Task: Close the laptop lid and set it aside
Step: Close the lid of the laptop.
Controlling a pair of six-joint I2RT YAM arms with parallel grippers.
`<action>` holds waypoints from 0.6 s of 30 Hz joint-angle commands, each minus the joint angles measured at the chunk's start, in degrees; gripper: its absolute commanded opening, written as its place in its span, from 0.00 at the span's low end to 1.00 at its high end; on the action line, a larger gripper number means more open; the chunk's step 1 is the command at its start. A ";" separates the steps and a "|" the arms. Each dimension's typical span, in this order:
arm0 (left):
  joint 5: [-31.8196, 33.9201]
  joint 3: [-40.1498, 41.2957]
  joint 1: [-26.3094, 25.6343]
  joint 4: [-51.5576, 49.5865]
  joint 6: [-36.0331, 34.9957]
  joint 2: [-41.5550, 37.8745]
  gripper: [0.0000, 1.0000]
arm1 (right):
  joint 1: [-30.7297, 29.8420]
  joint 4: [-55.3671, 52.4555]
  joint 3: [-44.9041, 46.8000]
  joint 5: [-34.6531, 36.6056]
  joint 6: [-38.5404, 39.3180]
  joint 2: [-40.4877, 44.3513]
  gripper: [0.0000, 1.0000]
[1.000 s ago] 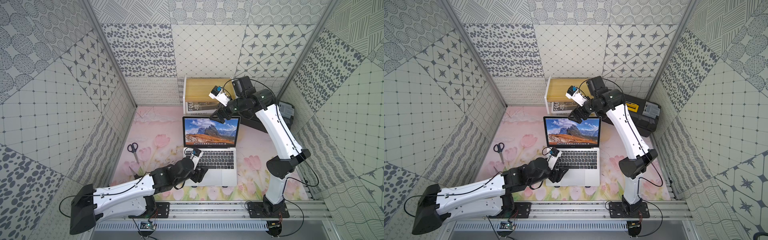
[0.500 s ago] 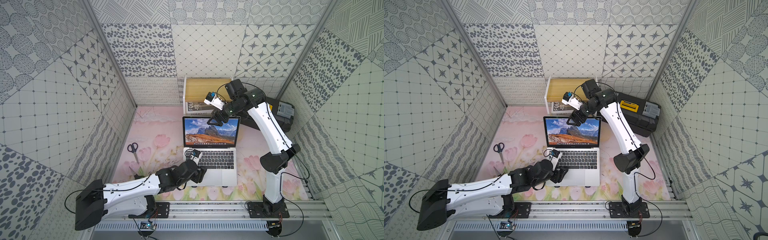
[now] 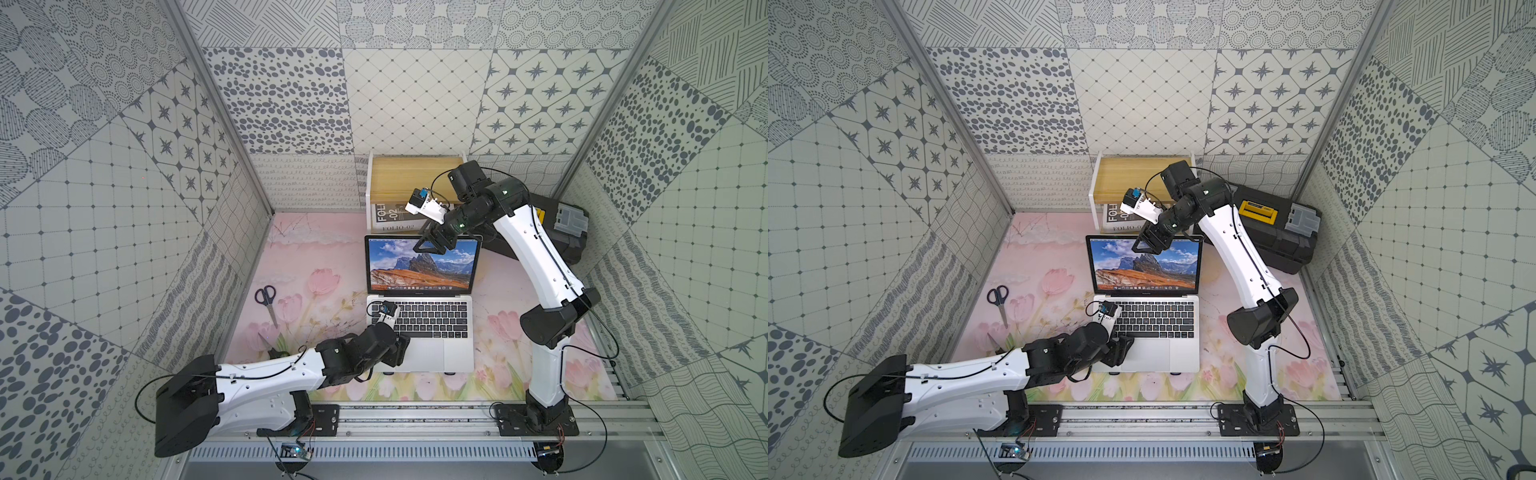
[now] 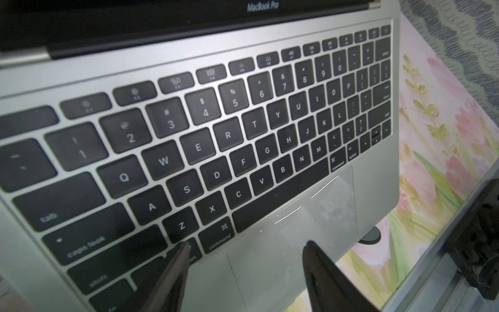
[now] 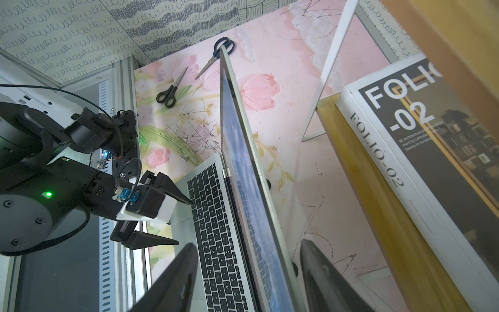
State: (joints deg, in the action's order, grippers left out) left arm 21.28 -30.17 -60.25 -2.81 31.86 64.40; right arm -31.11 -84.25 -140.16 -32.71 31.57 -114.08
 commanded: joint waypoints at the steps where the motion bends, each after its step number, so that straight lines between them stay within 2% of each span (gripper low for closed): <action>1: 2.76 0.04 -0.40 2.17 3.63 2.05 0.70 | -1.29 -1.06 1.91 -2.08 0.76 2.50 0.61; 18: 5.42 0.50 -0.40 -0.93 8.96 4.46 0.71 | -6.28 7.76 18.08 -0.61 -1.16 12.19 0.59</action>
State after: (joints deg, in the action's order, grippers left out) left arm 23.18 -30.15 -60.77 0.12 37.69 67.26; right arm -35.48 -75.96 -124.20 -32.10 31.81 -103.83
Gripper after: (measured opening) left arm 0.704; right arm 0.592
